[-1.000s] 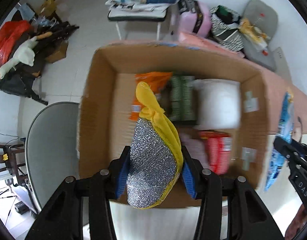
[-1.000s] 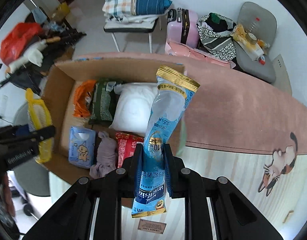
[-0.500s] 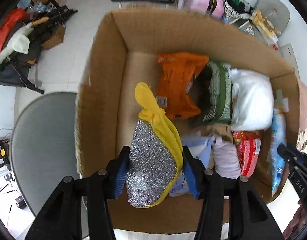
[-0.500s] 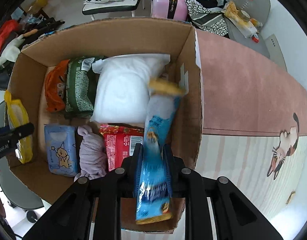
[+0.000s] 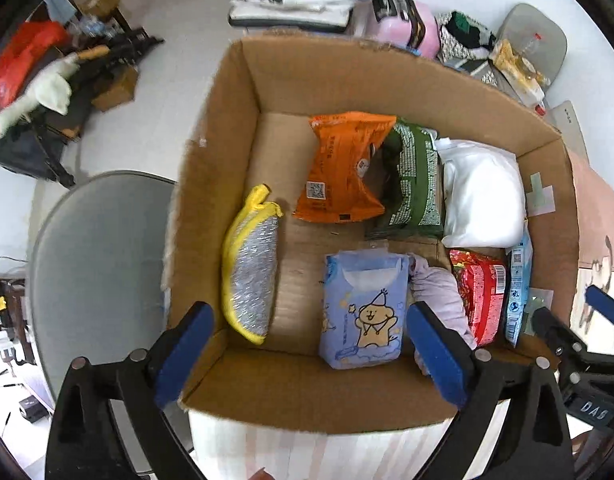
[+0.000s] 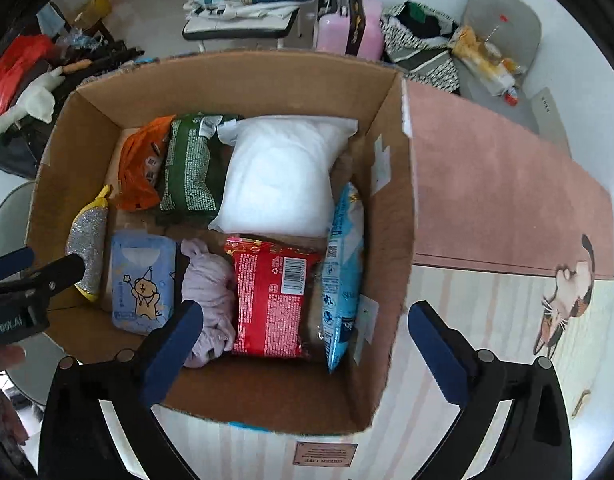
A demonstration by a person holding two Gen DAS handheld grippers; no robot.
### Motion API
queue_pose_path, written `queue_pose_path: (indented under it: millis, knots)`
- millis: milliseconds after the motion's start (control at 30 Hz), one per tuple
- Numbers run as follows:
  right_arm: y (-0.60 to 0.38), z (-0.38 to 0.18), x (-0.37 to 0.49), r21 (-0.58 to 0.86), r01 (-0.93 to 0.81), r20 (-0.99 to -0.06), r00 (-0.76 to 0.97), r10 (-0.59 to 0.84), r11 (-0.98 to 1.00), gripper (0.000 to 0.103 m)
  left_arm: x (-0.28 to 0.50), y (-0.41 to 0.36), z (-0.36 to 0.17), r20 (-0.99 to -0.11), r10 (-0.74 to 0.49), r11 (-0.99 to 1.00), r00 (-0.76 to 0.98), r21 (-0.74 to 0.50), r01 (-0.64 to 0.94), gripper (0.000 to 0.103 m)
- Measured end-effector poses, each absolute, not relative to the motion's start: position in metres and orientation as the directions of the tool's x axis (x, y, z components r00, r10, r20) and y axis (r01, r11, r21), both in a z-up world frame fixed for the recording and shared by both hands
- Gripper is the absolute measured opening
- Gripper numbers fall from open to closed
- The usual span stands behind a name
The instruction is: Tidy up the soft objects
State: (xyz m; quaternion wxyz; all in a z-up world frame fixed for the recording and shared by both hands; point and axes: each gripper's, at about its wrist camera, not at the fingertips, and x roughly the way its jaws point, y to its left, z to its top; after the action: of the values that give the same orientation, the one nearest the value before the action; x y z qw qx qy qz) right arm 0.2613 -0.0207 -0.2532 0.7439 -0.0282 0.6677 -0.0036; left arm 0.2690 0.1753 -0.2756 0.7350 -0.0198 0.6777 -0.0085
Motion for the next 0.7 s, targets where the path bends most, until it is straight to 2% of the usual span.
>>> queue_pose_path:
  millis: [700]
  knots:
    - [-0.045, -0.197, 0.22, -0.044, 0.065, -0.976, 0.211, -0.057, 0.997, 0.103, 0.234, 0.154, -0.203, -0.963, -0.008, 1.0, 0.268, -0.014, -0.02, 0.099]
